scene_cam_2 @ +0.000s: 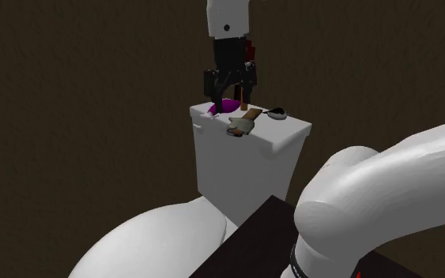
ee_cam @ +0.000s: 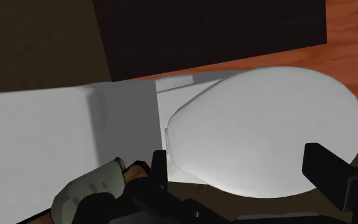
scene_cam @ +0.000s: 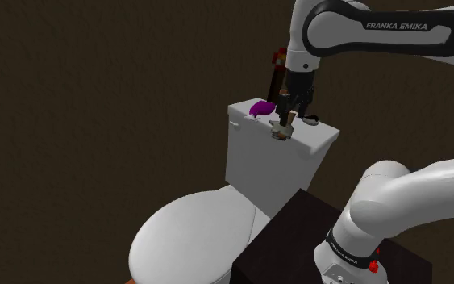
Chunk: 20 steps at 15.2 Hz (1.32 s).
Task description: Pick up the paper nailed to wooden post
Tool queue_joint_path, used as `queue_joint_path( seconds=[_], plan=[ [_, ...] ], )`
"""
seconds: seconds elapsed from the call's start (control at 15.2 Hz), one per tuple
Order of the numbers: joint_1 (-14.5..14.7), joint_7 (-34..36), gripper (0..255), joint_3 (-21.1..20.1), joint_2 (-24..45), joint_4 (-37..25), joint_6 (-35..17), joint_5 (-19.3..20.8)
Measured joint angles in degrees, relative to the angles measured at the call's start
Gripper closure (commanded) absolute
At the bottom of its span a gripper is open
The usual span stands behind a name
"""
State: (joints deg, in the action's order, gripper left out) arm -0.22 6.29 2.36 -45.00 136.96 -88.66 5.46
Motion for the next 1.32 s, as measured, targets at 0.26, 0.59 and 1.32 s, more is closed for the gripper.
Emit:
queue_joint_path(
  seconds=[0.26, 0.59, 1.32],
  plan=[
    [-3.29, 7.71, 0, -0.54, 2.77, 1.40, -4.42, -1.10],
    [-10.66, 26.37, 0, -1.68, 9.47, 3.43, -14.34, -3.39],
    [-19.28, 48.32, 0, -2.17, 16.77, 9.42, -29.54, -5.23]
  ],
)
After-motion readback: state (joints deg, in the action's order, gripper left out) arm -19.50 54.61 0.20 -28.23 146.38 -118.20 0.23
